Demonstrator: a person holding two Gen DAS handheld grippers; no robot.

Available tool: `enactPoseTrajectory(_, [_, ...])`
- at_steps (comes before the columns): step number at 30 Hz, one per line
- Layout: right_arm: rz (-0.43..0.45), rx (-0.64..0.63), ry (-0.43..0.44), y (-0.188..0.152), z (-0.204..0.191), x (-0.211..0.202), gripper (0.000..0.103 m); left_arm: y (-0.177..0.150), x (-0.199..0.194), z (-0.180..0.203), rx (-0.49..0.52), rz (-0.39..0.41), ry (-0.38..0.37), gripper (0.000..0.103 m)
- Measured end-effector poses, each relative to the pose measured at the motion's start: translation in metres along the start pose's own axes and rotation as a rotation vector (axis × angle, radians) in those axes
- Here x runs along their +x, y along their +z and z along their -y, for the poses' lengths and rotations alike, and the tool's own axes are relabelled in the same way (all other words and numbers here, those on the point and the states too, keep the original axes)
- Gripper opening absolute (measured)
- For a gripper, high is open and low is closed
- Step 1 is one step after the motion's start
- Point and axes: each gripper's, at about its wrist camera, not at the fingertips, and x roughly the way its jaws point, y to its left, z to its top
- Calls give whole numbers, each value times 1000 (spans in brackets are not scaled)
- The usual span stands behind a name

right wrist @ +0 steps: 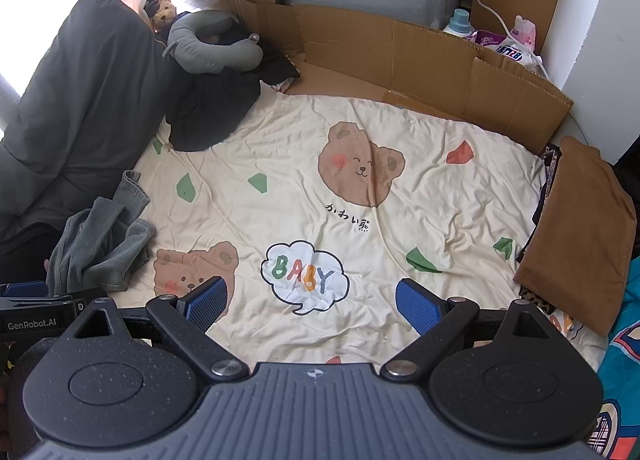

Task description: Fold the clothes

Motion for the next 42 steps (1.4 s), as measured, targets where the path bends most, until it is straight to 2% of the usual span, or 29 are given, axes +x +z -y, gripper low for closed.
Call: enactPoseTrajectory(42, [0, 4, -1, 0, 0, 0, 95, 3, 0, -5, -11, 1, -3, 99])
